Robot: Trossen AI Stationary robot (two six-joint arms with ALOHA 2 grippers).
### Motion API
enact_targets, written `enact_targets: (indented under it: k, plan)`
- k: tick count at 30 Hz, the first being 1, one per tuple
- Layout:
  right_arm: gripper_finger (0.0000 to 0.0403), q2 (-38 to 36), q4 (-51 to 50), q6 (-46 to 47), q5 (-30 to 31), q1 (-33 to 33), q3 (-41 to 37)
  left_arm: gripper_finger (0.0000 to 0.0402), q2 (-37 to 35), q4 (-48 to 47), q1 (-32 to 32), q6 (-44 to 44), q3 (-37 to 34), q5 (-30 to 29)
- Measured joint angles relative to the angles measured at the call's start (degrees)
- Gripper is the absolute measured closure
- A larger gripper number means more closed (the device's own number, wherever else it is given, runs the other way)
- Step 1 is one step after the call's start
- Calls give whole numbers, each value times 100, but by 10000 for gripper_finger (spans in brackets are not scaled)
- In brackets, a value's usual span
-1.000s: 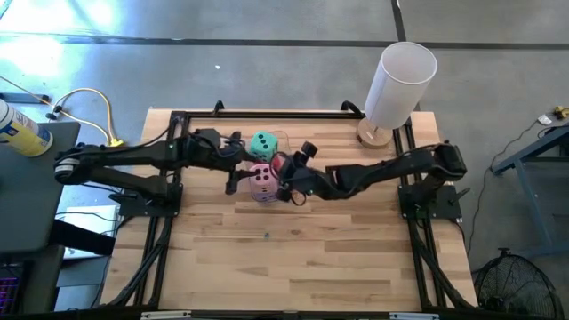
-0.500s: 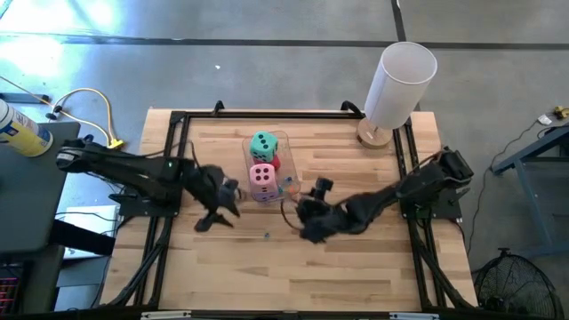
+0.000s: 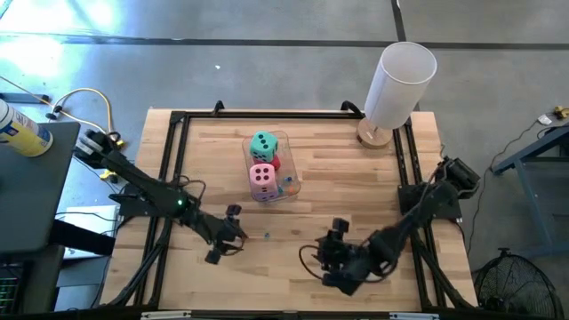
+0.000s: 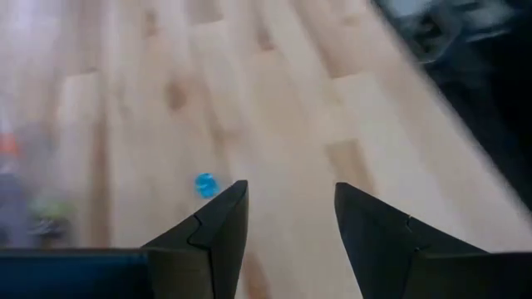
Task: Pick & Place Dice
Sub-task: Put the small light blue die into the transparent bin
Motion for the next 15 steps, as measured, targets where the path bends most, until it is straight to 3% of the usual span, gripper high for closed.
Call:
enact_targets:
  k: [3,9,15]
  plan:
    - [211,124,149,205,233,272,-4,229,399,240,-125,-102,-2,-438]
    - [211,379,902,85,222,574,-6,229,1267,735,-199,-417,-4,-524]
    - [211,507,1579,-406,62,561,-2,229,1994,2229,-204,-292,5,-591]
